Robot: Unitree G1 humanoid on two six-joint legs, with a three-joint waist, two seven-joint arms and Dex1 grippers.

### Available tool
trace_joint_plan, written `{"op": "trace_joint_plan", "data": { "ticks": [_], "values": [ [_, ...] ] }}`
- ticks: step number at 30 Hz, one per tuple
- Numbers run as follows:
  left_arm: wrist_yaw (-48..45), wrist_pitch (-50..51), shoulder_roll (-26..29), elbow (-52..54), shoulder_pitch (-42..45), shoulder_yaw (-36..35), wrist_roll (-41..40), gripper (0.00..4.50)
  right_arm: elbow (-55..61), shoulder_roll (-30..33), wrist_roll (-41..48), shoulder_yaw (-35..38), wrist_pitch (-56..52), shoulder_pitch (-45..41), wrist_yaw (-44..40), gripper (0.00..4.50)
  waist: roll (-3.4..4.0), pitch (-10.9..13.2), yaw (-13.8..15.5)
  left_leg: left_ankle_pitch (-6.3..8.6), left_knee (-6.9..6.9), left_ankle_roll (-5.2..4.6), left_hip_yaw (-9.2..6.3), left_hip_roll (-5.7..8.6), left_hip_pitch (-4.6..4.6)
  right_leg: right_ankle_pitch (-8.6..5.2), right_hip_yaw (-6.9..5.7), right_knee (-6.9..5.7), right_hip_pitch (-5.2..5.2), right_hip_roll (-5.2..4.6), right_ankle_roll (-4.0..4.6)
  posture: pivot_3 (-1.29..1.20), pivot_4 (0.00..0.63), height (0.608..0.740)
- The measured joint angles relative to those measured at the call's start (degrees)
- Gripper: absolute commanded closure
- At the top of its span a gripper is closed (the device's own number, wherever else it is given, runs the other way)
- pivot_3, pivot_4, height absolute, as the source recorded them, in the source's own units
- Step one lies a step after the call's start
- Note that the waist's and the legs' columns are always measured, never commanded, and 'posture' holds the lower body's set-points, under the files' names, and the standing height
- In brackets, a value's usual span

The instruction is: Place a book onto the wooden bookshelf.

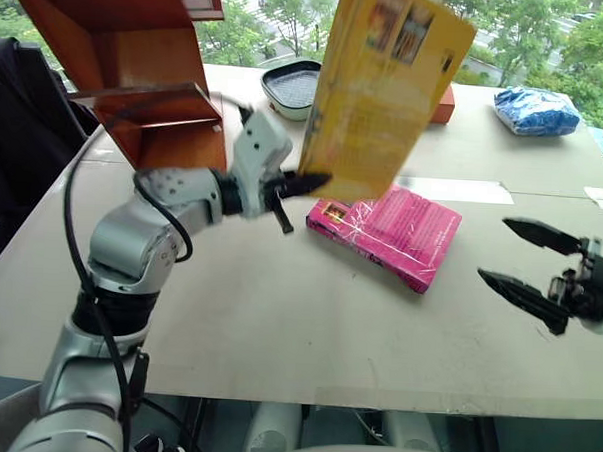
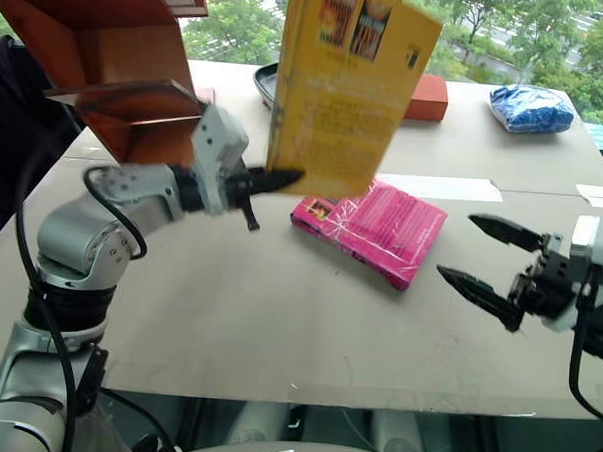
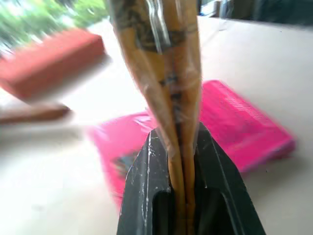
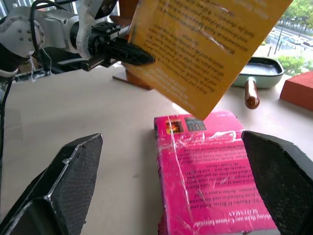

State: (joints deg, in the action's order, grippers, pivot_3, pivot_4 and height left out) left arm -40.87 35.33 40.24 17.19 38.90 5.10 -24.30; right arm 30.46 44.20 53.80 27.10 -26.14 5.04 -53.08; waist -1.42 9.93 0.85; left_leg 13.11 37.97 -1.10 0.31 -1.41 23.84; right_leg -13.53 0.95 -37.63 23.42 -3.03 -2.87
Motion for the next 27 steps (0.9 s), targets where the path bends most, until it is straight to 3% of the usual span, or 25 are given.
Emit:
{"op": "trace_joint_plan", "data": {
  "ticks": [4,8,10,21,27],
  "values": [
    [2.9,-18.5,11.6,-3.0,10.4,4.5,22.3,4.48,-3.8,-3.0,2.3,-6.7,-2.1,-12.9,2.3,0.00,-0.04,0.1,-0.5,0.00,-0.16,-0.01,0.20,0.00,0.00,0.02,0.21,0.10,0.08,0.09,-0.10,0.00,0.150,0.740],
    [3.6,-31.7,24.5,-11.9,12.7,5.7,38.9,4.48,-6.6,-5.8,2.9,-11.4,-3.9,-22.1,4.8,0.00,-0.07,0.2,-1.5,0.00,-0.54,-0.01,0.26,-0.06,-0.05,0.12,0.23,0.18,0.21,0.14,-0.30,0.00,0.150,0.740],
    [3.8,-36.2,28.4,-16.8,13.0,5.9,44.7,4.48,-8.1,-7.5,2.7,-13.4,-4.9,-25.5,6.1,0.00,-0.07,0.2,-1.5,0.00,-0.58,-0.01,0.25,-0.08,0.01,0.12,0.18,0.13,0.30,0.14,-0.31,0.00,0.150,0.740],
    [3.3,-39.9,35.2,-24.1,13.0,3.2,52.8,4.48,-10.8,-12.3,3.5,-15.5,-8.2,-32.6,10.0,0.00,-0.21,0.3,-1.1,0.00,-0.48,-0.01,0.24,-0.09,0.37,0.13,0.02,0.07,0.54,0.07,-0.35,0.00,0.150,0.740],
    [1.3,-35.4,36.7,-24.6,8.8,-0.5,53.3,4.48,-11.1,-12.9,3.1,-15.5,-8.6,-33.3,10.5,0.00,-0.20,0.3,-1.8,-0.01,-0.48,-0.01,0.29,-0.15,0.27,0.13,0.11,-0.18,0.63,0.15,-0.34,0.00,0.150,0.740]
  ]
}}
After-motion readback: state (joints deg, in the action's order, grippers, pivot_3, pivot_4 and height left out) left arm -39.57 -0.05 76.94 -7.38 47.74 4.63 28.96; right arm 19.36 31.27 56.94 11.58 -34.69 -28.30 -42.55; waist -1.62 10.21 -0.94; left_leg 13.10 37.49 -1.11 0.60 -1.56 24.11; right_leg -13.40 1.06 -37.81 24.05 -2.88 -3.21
